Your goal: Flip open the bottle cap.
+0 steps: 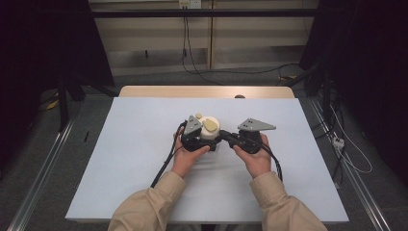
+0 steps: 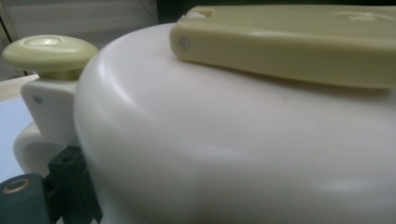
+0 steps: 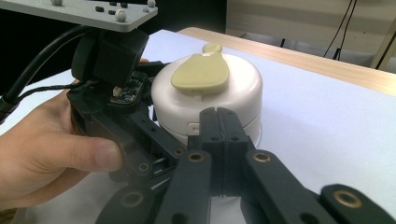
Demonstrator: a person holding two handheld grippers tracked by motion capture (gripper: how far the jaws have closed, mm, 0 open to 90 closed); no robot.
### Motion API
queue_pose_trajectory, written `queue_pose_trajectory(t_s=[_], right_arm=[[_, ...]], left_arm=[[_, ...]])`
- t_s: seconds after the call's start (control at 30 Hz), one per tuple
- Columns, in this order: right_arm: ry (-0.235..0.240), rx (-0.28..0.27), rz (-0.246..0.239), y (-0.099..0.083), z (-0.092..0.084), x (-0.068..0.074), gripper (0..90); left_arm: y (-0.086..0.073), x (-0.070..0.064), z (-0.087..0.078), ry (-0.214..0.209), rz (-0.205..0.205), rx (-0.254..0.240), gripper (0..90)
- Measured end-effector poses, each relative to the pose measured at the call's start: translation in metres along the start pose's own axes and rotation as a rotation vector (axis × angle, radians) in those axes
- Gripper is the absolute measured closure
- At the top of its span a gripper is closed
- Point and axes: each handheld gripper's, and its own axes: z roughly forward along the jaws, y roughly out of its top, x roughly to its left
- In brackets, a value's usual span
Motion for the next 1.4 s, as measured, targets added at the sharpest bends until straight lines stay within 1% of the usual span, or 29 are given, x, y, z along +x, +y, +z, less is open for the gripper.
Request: queue_pose_trajectory(t_s=[0.27,0.47,0.77,0.93,1.4], right_arm=[[0.007,0.008,-0.015,0.003,0.005,0.005,90.0],[0.006,0.016,-0.018,0.003,0.007,0.006,90.0],[-0.001,0.021,-0.021,0.005,0.007,0.006,90.0],[0.002,0.023,-0.015,0.007,0.007,0.007,90.0],[0.003,0.023,-0.023,0.013,0.008,0.007,90.0]], left_arm=[[0.000,0.000,0.000,0.001,0.001,0.000,6.3],[0.000,0.000,0.000,0.001,0.002,0.000,6.3],[0.000,0.000,0.000,0.004,0.001,0.000,6.3],[0.000,0.000,0.000,0.004,0.005,0.004,6.4],[0.000,0.000,0.000,0.006,0.005,0.005,6.3]])
